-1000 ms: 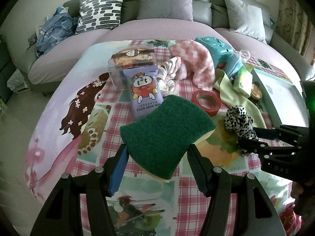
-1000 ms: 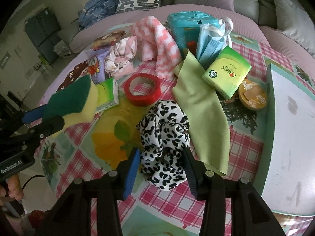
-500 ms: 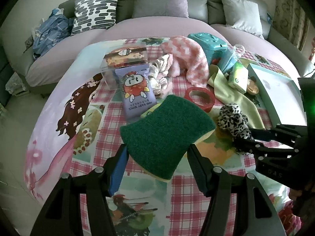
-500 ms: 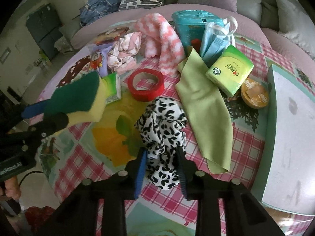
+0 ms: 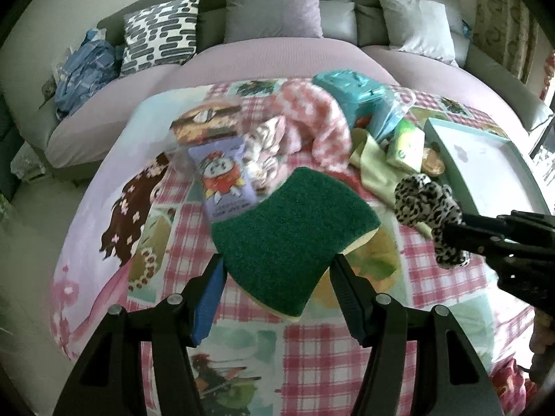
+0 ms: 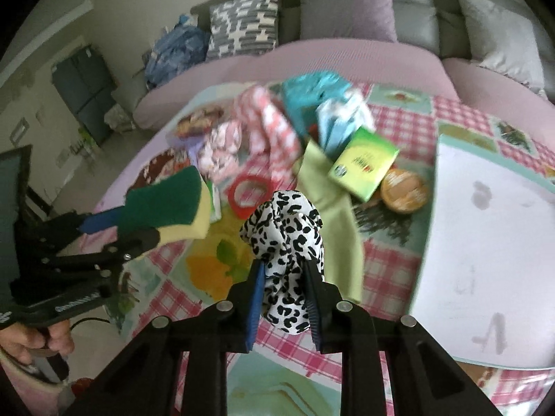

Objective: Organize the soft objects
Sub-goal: 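Lift the sponge with the left gripper while the right carries the scrunchie toward the tray, then lower the scrunchie into the white tray and open the right gripper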

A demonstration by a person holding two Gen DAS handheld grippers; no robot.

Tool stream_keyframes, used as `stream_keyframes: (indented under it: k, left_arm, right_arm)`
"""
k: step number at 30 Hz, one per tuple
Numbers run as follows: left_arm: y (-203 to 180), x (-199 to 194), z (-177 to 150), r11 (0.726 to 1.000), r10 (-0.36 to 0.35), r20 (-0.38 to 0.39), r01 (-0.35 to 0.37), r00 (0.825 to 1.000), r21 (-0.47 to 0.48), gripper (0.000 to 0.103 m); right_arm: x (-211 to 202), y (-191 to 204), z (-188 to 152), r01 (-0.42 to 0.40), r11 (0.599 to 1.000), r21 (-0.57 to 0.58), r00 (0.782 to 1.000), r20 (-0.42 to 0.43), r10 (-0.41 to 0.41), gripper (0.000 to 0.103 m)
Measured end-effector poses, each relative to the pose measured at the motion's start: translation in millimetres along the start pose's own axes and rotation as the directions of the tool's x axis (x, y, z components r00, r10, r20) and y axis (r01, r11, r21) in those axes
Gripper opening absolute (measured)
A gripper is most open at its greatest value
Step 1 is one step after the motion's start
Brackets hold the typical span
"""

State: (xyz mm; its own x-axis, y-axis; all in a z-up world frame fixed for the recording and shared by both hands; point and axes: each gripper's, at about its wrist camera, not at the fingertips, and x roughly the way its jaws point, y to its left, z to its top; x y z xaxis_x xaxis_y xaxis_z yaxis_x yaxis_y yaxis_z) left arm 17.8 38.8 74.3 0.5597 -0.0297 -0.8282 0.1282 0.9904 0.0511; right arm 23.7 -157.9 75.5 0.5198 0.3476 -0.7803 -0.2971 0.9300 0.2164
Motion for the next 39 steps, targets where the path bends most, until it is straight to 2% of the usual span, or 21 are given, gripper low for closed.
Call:
stream_keyframes:
  k: [4, 11, 17, 23, 27, 31, 39]
  left_arm:
    - [-14, -4, 12, 1.000, -0.006, 0.018, 0.005, 1.000, 0.027, 0.063]
    - [-61, -9, 47, 0.991, -0.066, 0.063, 0.058, 0.996, 0.121, 0.063]
    - [-109, -5, 71, 0.972, -0.138, 0.064, 0.122, 0.988, 0.202, 0.063]
    - [-160, 4, 95, 0.947, -0.176, 0.050, 0.155, 0.983, 0.281, 0.063]
    - [-187, 12, 108, 0.933, -0.197, 0.043, 0.174, 0.980, 0.315, 0.063]
    - [-205, 21, 120, 0.926, -0.227, 0.007, 0.214, 0.974, 0.310, 0.063]
    - [-240, 34, 131, 0.914, -0.270, -0.011, 0.260, 0.963, 0.310, 0.063]
  right_arm:
    - [-23, -18, 3, 0.029, 0.999, 0.037, 0.998, 0.059, -0.031, 0.025]
    - [-57, -76, 4, 0.152, 0.977, 0.148, 0.980, 0.106, -0.168, 0.025]
    - [-84, -132, -3, 0.251, 0.937, 0.241, 0.954, 0.105, -0.282, 0.025]
    - [-103, -180, -14, 0.305, 0.893, 0.331, 0.934, 0.080, -0.349, 0.025]
    - [-115, -206, -22, 0.338, 0.867, 0.368, 0.920, 0.065, -0.386, 0.025]
    - [-121, -226, -27, 0.354, 0.847, 0.397, 0.913, 0.051, -0.405, 0.025]
    - [-112, -249, -23, 0.348, 0.842, 0.411, 0.919, 0.028, -0.394, 0.025]
